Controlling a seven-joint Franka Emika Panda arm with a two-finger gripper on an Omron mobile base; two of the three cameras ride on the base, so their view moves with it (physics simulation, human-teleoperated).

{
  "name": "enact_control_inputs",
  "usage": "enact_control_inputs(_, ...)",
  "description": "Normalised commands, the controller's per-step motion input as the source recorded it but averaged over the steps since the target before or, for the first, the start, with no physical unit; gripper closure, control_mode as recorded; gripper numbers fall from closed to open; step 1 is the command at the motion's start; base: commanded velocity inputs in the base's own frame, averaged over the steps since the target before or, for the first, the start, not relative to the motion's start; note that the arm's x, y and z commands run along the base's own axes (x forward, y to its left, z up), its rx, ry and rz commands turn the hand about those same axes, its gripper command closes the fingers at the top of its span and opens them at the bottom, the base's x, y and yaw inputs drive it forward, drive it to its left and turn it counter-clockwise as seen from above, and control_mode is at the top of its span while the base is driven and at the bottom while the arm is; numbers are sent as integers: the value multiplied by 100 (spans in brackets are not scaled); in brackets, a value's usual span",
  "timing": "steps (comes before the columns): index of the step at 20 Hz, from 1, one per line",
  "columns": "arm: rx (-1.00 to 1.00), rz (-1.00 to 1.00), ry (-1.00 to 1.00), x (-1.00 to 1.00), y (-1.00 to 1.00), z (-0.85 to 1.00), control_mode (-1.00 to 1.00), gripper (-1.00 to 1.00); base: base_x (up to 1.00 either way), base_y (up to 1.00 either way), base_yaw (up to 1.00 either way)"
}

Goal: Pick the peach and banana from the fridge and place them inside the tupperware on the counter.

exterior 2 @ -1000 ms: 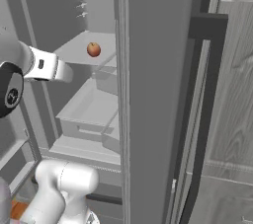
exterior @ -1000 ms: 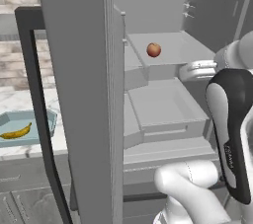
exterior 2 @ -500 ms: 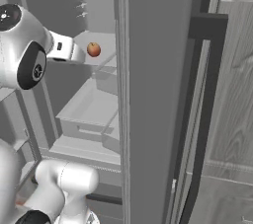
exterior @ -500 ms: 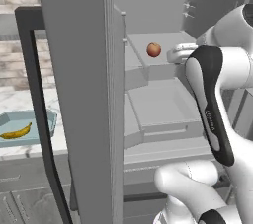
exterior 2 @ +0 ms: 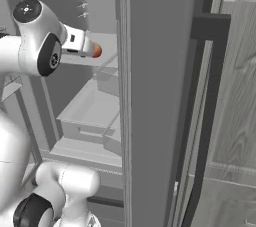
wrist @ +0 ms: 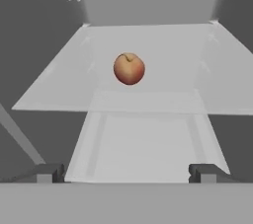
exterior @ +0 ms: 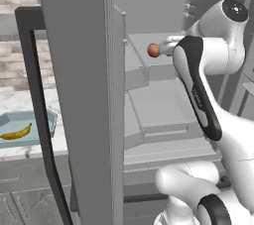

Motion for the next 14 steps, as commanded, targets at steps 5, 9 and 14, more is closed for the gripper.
enact_control_inputs(5, 0, 0, 0, 47, 0, -3, -100, -100, 0, 0, 0)
enact_control_inputs(9, 0, 0, 0, 36, 0, -12, -100, -100, 0, 0, 0)
enact_control_inputs(14, 0, 0, 0, 26, 0, -16, -100, -100, 0, 0, 0)
